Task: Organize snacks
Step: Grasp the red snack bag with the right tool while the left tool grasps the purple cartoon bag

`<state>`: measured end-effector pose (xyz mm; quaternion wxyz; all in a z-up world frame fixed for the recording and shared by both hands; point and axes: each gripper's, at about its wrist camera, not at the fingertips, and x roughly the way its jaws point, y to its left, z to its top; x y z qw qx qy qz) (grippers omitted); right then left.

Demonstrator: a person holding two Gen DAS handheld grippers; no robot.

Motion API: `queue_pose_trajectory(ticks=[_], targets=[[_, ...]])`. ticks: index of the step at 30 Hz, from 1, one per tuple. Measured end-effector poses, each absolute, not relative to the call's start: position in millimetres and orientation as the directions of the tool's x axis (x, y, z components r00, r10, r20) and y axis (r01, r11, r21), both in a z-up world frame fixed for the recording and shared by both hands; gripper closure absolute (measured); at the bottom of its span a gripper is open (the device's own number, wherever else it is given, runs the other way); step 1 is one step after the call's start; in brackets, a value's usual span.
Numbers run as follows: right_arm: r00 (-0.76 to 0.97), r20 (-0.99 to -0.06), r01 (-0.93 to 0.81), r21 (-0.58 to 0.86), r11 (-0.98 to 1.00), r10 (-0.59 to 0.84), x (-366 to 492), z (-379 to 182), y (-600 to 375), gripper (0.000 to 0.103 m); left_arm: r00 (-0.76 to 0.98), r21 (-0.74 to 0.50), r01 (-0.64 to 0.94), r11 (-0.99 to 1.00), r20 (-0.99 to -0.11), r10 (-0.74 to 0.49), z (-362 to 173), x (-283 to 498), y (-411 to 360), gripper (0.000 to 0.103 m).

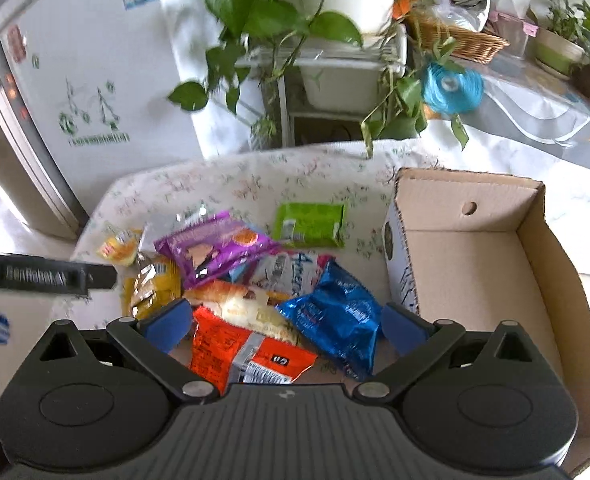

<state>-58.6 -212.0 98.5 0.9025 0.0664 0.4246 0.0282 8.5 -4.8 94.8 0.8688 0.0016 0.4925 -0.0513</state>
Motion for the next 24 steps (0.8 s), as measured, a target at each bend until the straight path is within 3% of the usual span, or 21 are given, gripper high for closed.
queue_pose_trajectory(ticks=[8, 14, 18, 24], targets=[[0.697, -0.693, -0.034, 0.225, 0.974, 0.184, -74, 91, -230, 0.0, 0.512, -0.208, 0.044, 0.977, -0.835, -0.201, 103, 34, 17, 0.006], [0.615, -0.757, -0.063, 0.228, 0.972, 0.218, -80, 76, -218, 0.0, 0.514, -0.27, 0.071, 0.96, -0.815, -0.267, 98, 51, 3, 0.005], [0.513, -0.811, -0.008, 0.323, 0.946, 0.282, -77, 57, -212, 0.0, 0.489, -0.276, 0.075, 0.958, -0.828, -0.276, 88, 63, -13, 0.005], [0.477, -0.84, 0.084, 0.335, 0.939, 0.257, -76, 43, -207, 0.0, 0.453, -0.292, 0.043, 0.955, -0.847, -0.279, 67, 77, -36, 0.005]])
